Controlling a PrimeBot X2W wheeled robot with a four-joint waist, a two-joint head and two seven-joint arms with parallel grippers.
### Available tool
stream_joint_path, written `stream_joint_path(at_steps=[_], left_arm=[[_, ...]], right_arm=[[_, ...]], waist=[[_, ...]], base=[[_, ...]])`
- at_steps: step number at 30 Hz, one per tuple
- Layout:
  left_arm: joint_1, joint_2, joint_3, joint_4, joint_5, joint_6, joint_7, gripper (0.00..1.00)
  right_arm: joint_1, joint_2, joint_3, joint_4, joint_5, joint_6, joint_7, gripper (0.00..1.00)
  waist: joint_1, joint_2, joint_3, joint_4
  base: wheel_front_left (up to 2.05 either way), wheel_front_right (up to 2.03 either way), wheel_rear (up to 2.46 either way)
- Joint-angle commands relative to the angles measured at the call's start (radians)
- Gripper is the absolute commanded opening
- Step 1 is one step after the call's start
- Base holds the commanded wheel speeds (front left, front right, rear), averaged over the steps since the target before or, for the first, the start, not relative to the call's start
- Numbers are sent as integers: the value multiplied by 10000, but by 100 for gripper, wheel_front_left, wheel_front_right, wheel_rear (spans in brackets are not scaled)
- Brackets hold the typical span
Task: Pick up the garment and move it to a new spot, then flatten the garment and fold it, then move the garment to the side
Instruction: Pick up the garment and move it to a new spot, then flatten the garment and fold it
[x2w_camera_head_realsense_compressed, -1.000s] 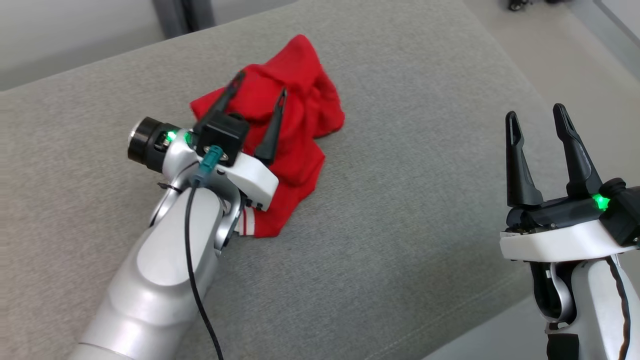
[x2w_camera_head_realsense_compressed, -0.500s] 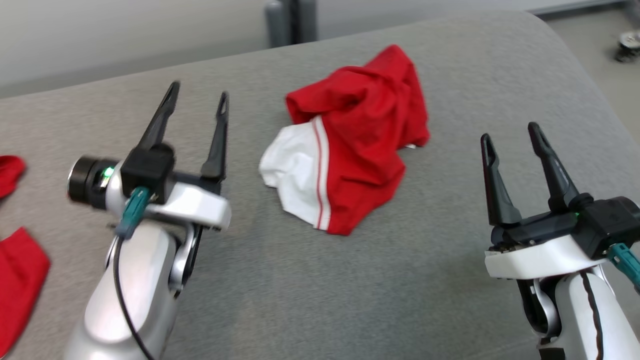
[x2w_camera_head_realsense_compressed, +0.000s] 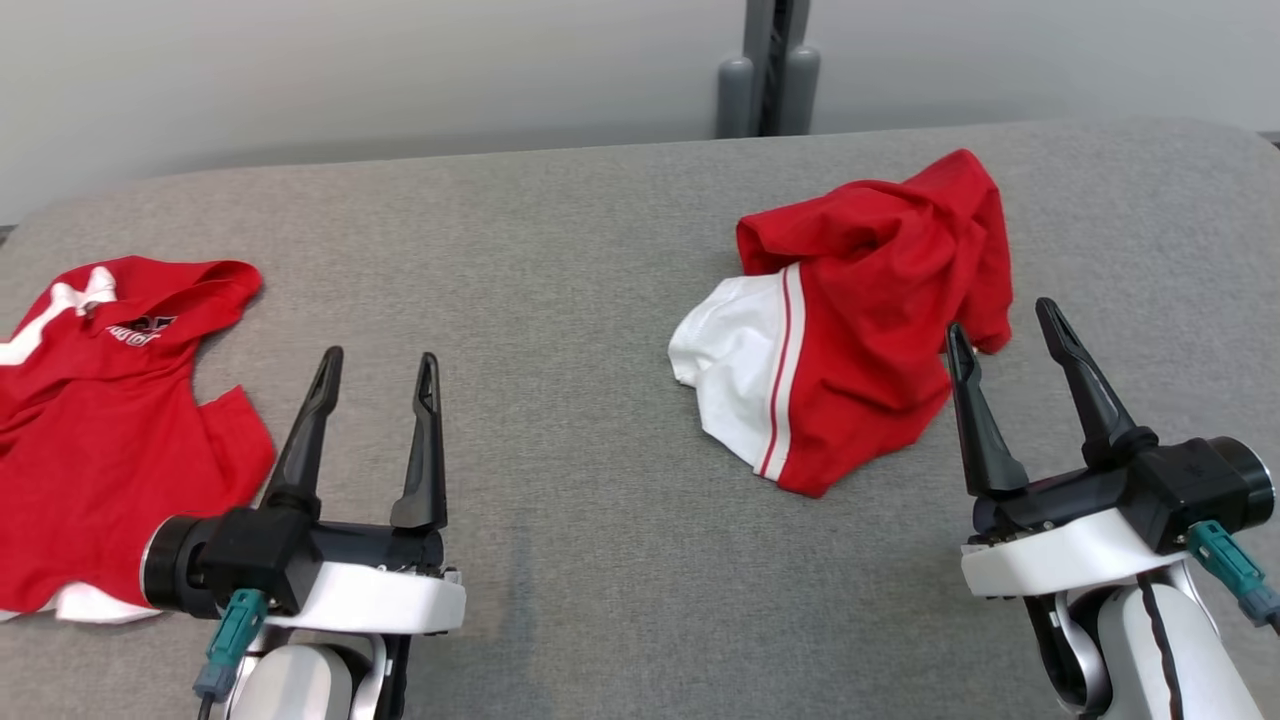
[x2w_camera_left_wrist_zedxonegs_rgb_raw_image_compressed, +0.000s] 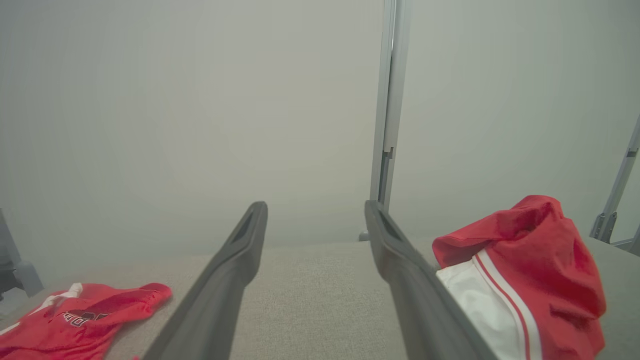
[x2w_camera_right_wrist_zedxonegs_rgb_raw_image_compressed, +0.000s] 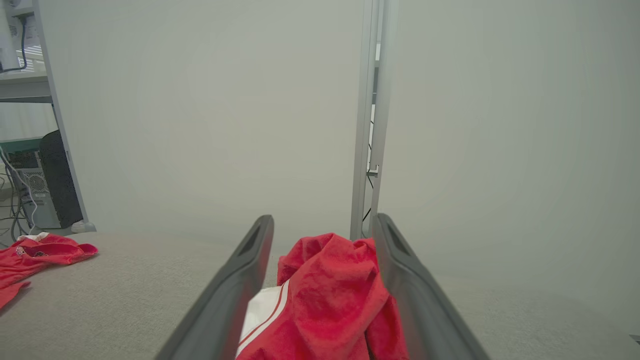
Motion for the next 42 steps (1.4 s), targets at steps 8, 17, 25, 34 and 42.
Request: stream_joint_path(at_steps=[8,17,25,34,42], left_arm=[[205,-179,345,-330,516,-235,-28,100],[211,-199,315,-426,388,-68,-28,100],[145,-200,220,-303,341,-68,-28,100],[-26,-198,-143,-80,217,31,-28,100],[-32,-201,-438,100,60,133,-29,100]], right_arm=[[42,-52,-34,43,4,-3,-23,100],[14,-52,3,100,52,-3,-23,100],[-18,-52,100,173,121,-3,-23,100],[-337,-154,733,1560,-279,-1,-23,100],[-1032,-118,748,3952,-594,-3,-24,100]], waist=[[0,0,37,124],[0,0,51,37],[0,0,76,51],[0,0,360,545],[0,0,488,1337]], base=[[0,0,0],[0,0,0],[0,0,0],[0,0,0],[0,0,0]])
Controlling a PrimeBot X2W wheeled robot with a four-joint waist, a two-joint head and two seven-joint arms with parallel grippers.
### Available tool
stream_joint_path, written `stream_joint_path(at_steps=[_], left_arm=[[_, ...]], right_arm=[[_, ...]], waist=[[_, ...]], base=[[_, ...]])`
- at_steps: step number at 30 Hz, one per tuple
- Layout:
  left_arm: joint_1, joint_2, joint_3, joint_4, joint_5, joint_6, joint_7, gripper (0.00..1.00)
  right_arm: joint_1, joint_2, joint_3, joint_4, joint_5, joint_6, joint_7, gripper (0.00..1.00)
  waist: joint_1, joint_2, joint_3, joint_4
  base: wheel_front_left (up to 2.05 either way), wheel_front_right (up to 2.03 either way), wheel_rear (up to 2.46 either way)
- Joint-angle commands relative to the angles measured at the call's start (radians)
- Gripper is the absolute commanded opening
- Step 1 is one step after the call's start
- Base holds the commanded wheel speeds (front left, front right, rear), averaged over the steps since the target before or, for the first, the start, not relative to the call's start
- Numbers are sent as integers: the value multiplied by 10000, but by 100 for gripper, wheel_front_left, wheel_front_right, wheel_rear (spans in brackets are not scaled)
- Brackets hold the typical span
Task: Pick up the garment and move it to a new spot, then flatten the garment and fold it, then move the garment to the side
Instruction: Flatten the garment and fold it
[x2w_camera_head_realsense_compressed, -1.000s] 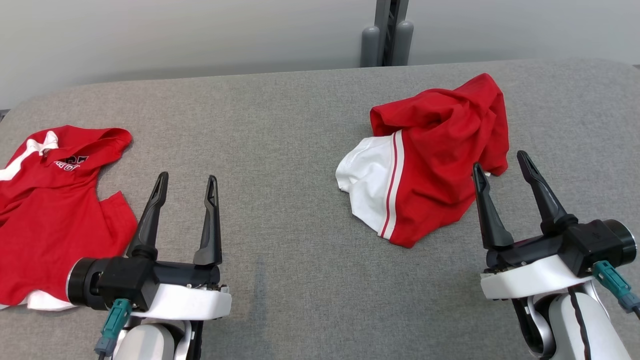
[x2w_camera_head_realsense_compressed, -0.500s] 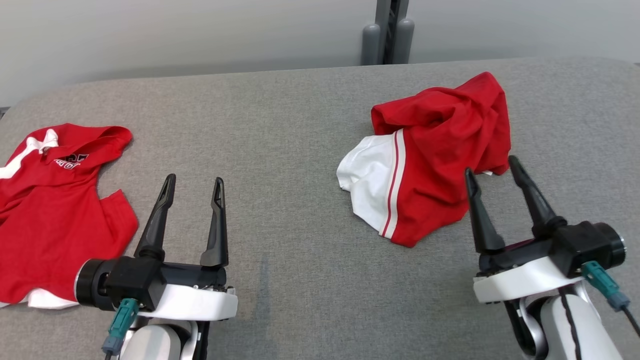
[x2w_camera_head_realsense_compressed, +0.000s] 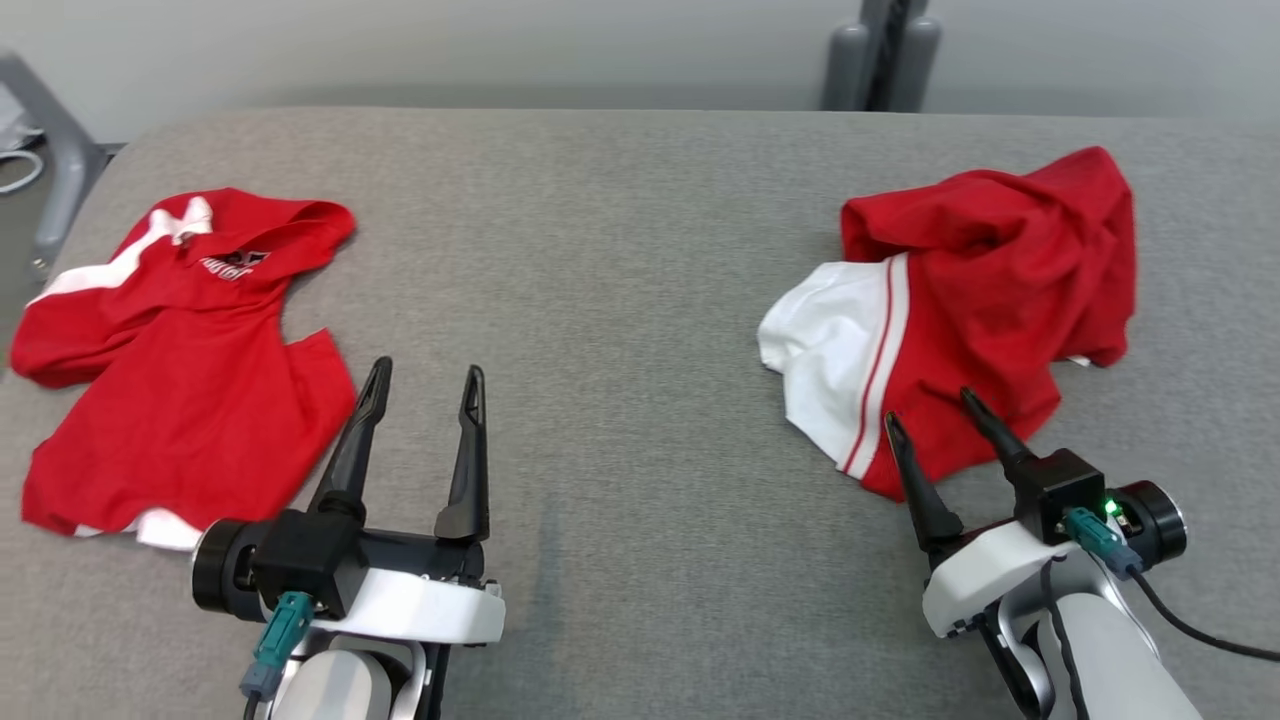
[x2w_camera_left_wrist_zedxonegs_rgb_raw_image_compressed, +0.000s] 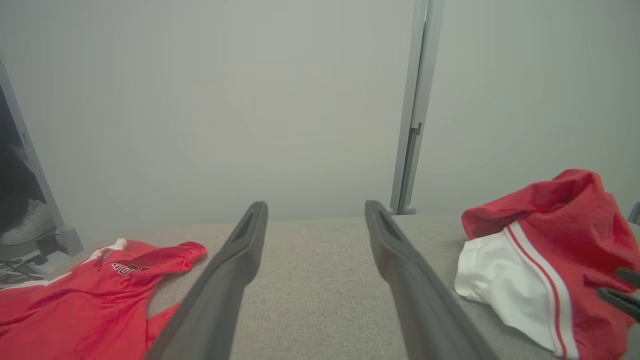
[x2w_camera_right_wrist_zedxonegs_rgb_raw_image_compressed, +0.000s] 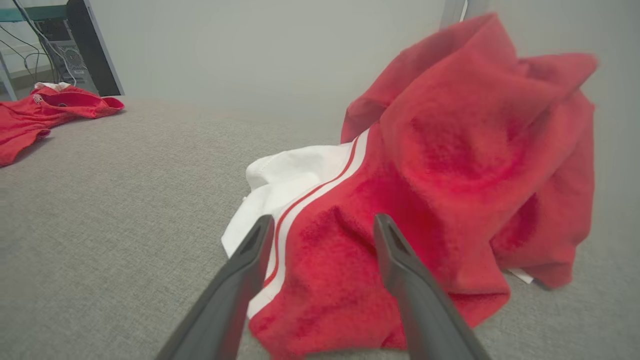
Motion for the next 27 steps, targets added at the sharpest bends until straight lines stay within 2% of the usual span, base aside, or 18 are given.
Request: stream_joint_path(at_steps=[1,9,10,11,19,22,27], left_arm=[[-79,31,-14,14,-49,51,-29,100],[-34,30,-195,35,-174,131,-29,100],[-20,33,-222,45,-166,147,-29,100],[-8,31,-245,55,-176,162,-29,100],[74,29,-291,129,-230,196,-29,100],[116,31,-256,145,-195,222,-29,100],[215,32,-195,202,-282,266,-29,100]], right_arm=[[-193,-13,-24,145,7,-3,-23,100],[-551,-59,-436,1422,-237,-3,-23,100],[-588,-46,-468,1603,-232,-3,-23,37],[-655,-49,-530,1697,-247,-3,-23,0],[-761,12,-658,1849,-341,-3,-23,0],[-787,48,-208,1603,25,-3,-21,0],[-1210,55,1311,994,596,-3,-23,0]], waist=[[0,0,50,237],[0,0,102,821],[0,0,97,881],[0,0,94,931],[0,0,-30,1105],[0,0,-161,1092],[0,0,-476,1026]], base=[[0,0,0],[0,0,0],[0,0,0],[0,0,0],[0,0,0],[0,0,0],[0,0,0]])
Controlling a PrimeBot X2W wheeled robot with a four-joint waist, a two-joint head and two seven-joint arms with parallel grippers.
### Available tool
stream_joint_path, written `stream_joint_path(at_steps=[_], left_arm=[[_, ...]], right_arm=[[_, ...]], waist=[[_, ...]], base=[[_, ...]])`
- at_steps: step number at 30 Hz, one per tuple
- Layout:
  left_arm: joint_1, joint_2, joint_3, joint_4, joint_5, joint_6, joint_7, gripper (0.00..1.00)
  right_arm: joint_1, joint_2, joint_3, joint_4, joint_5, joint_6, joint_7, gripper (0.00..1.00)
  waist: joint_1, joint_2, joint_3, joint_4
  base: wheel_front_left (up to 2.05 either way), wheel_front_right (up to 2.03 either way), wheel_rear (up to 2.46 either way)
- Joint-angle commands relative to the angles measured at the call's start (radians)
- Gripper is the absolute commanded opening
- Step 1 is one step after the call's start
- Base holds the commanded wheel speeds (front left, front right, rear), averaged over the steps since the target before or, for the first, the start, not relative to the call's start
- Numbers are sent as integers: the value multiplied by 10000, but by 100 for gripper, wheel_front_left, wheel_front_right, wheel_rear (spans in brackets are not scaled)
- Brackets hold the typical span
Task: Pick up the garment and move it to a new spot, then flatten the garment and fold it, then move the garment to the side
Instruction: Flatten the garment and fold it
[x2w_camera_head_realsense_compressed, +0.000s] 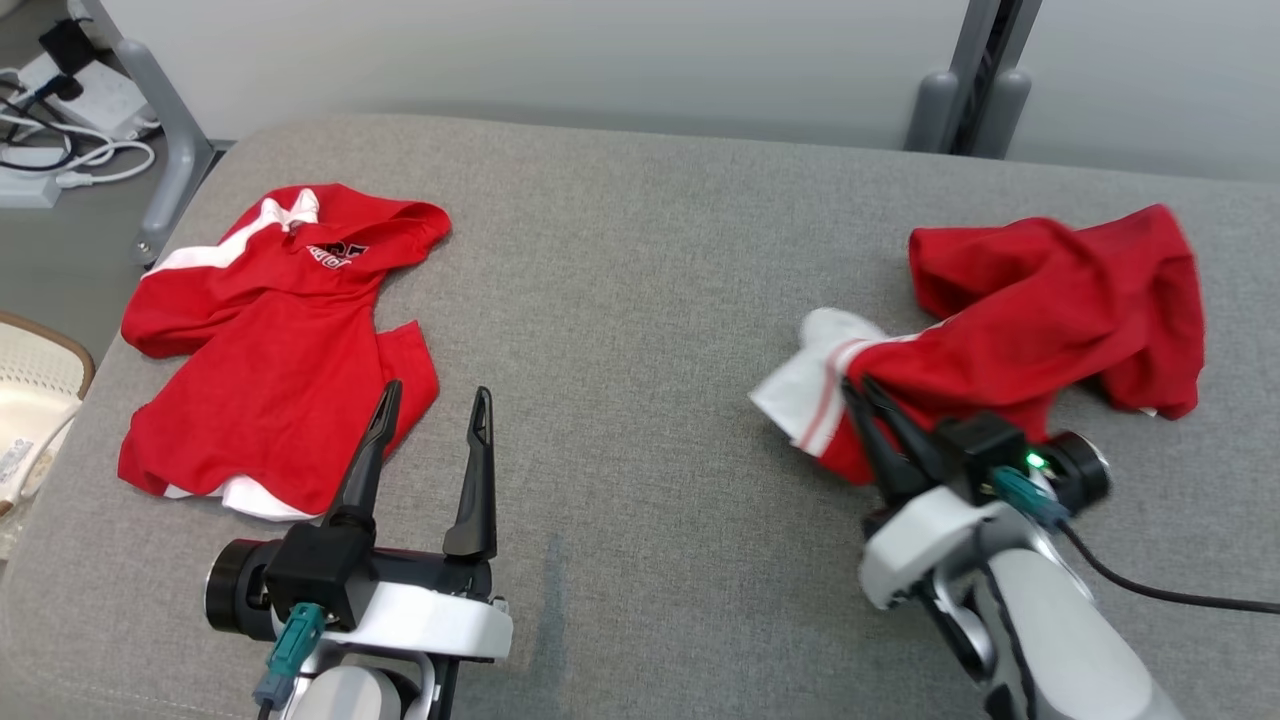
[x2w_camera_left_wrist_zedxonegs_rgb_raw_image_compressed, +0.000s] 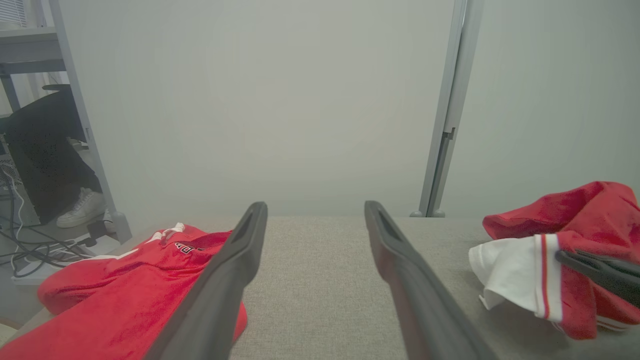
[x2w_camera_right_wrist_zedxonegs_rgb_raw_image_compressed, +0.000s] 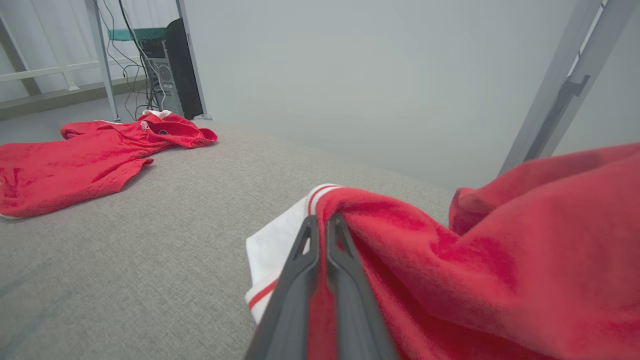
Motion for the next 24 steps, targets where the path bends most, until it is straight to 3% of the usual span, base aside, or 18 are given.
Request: stream_joint_path(at_steps=[1,7,11,17,20,24], left_arm=[[59,32,34,32,-75,68,-29,100],[247,33,27,77,-110,95,-29,100],[455,35,126,82,-93,93,-29,100],[720,36,217,80,-52,70,-29,100],[776,38,149,61,-56,23,-29,100],[733,36,89,7,-77,56,-29,100]], right_arm=[[-273,-30,407,-131,209,-3,-23,0],[-1709,-19,2099,-1381,2367,-1,-24,0],[-2941,-34,2467,-2601,4114,-1,-23,0],[-4131,-39,1384,-3597,5745,-3,-23,0],[-3983,-214,529,-3099,5656,-3,-22,0],[-3177,-978,-449,-2073,6324,-1,-22,0]], waist=[[0,0,-151,-29],[0,0,-576,-44],[0,0,-764,-133],[0,0,-1067,-338],[0,0,-1117,-423],[0,0,-1067,-491]], base=[[0,0,0],[0,0,0],[0,0,0],[0,0,0],[0,0,0],[0,0,0]])
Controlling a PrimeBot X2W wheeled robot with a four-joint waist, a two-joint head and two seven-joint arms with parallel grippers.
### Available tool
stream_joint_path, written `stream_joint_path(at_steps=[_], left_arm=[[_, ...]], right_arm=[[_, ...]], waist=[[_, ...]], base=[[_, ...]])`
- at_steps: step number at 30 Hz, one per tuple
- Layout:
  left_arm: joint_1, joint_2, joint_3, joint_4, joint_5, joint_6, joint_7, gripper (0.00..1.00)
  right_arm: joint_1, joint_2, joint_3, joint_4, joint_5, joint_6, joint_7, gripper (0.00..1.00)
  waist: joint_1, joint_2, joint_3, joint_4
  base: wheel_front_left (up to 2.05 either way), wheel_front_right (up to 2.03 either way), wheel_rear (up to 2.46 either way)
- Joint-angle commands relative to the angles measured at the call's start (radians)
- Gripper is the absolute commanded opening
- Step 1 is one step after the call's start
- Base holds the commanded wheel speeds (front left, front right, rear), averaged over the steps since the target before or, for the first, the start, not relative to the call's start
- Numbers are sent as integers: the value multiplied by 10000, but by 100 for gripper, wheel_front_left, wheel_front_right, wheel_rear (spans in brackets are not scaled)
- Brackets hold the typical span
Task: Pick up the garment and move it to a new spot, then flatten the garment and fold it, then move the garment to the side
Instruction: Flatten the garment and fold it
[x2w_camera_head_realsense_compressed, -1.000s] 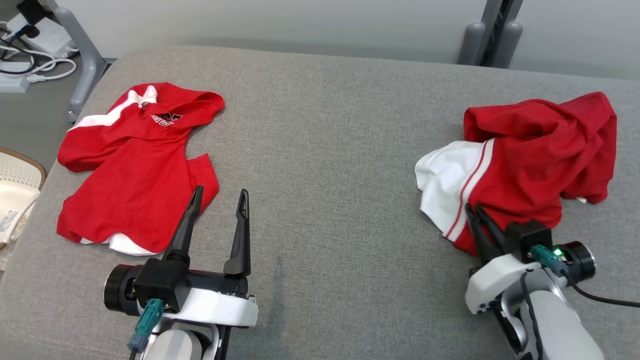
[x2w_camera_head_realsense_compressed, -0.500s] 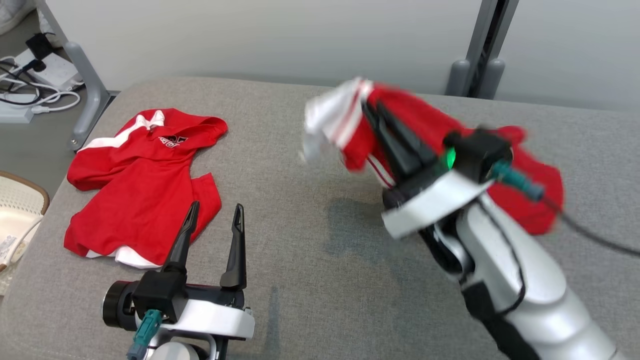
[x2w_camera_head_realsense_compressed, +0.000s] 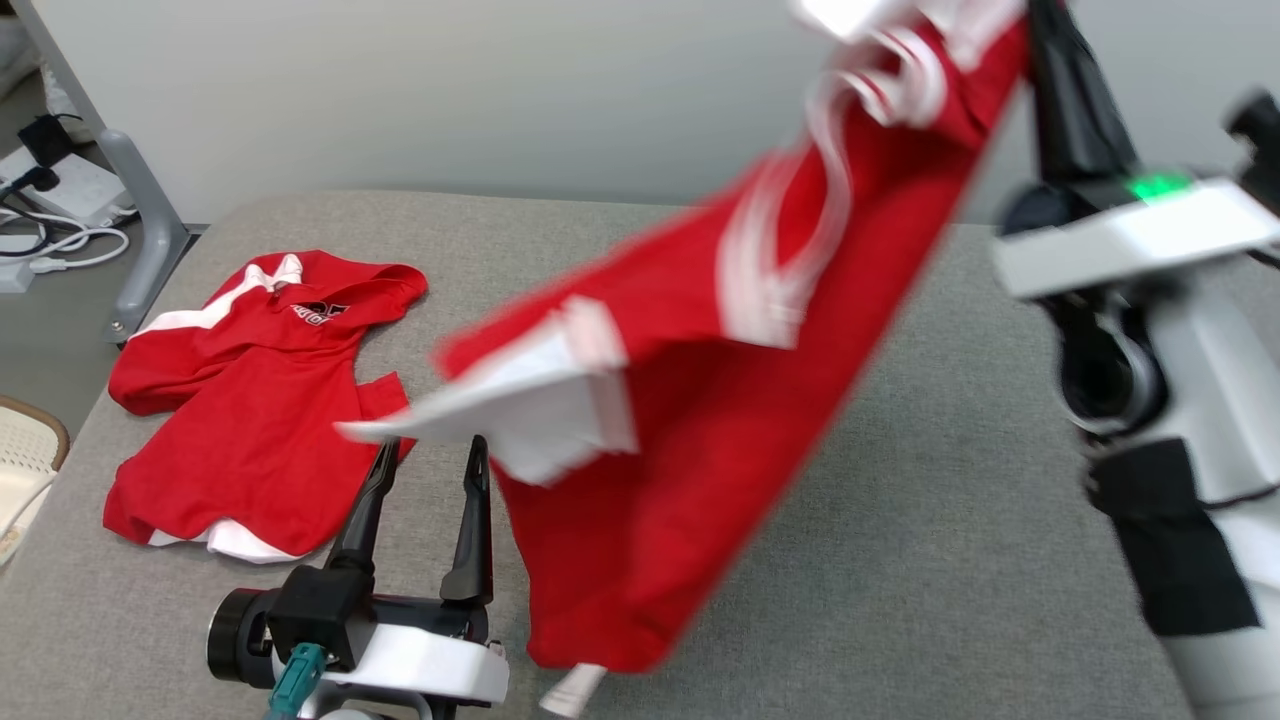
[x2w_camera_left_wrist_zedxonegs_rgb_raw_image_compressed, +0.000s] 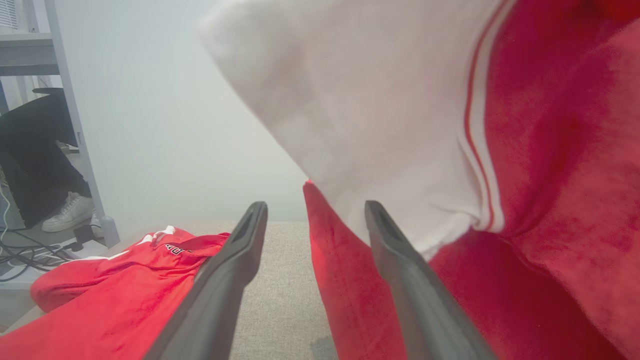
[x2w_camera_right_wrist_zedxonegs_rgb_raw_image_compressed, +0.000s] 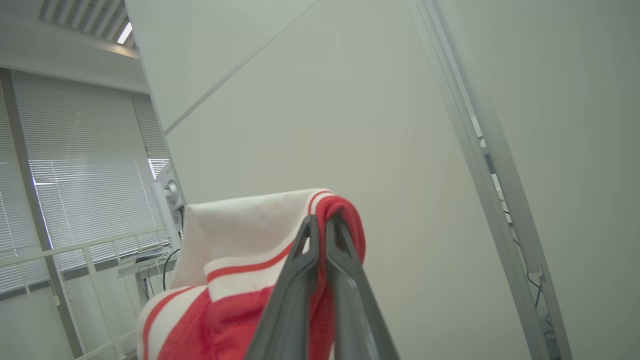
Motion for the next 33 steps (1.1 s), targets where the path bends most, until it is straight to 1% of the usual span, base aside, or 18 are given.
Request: stream_joint_path(at_steps=[1,3,7,8,9,10,12,13,14,16,18,21,23,25,29,33], left_arm=[[-17,36,19,-53,-13,23,-29,100],[-107,36,6,-53,35,-28,-29,100],[-263,36,111,-54,100,-89,-29,100],[-312,31,125,-34,111,-122,-29,100],[-367,34,119,-14,128,-142,-29,100],[-422,30,111,-2,143,-154,-29,100],[-508,37,102,40,139,-171,-28,100],[-508,37,102,40,139,-171,-28,100],[-584,47,102,27,94,-130,-29,100],[-647,31,73,11,53,-117,-28,100],[-711,30,64,-5,52,-109,-29,100],[-740,42,94,2,48,-91,-29,100],[-764,34,106,-15,20,-56,-29,100],[-800,36,123,-30,-29,-44,-29,100],[-802,36,93,-60,-132,-22,-29,100],[-798,39,85,-103,-174,49,-29,100]], right_arm=[[450,-454,-353,448,406,1,-22,0],[846,-1132,-676,1098,622,1,-22,0],[1338,-1996,-1177,2580,1049,1,2,0],[1423,-2186,-1226,3057,1075,1,92,3],[1461,-2462,-1303,3558,842,1,61,36],[1423,-2615,-1417,4044,745,1,44,100],[1279,-2658,-1649,4991,539,2,24,100],[1279,-2658,-1649,4991,539,2,24,100],[1132,-2742,-1861,5697,252,2,-9,100],[1035,-2833,-1932,6209,-200,1,-18,100],[904,-2726,-2033,6406,-560,1,-27,100],[862,-2609,-2170,6357,-891,1,-20,100],[862,-2555,-2352,5945,-1281,1,-21,100],[1081,-2266,-2499,5256,-1611,1,-15,100],[1803,-1786,-2547,3323,-2222,1,-17,100],[2829,-1264,-2224,1502,-2630,1,-19,100]], waist=[[0,0,85,-49],[0,0,223,-96],[0,0,558,-268],[0,0,636,-317],[0,0,699,-355],[0,0,756,-391],[0,0,827,-448],[0,0,827,-448],[0,0,892,-532],[0,0,950,-638],[0,0,1006,-769],[0,0,1020,-919],[0,0,1029,-1077],[0,0,1008,-1233],[0,0,918,-1525],[0,0,837,-1751]], base=[[0,0,0],[0,0,0],[0,0,0],[0,0,0],[0,0,0],[0,0,0],[0,0,0],[0,0,0],[0,0,0],[0,0,0],[0,0,0],[0,0,0],[0,0,0],[0,0,0],[0,0,0],[0,0,0]])
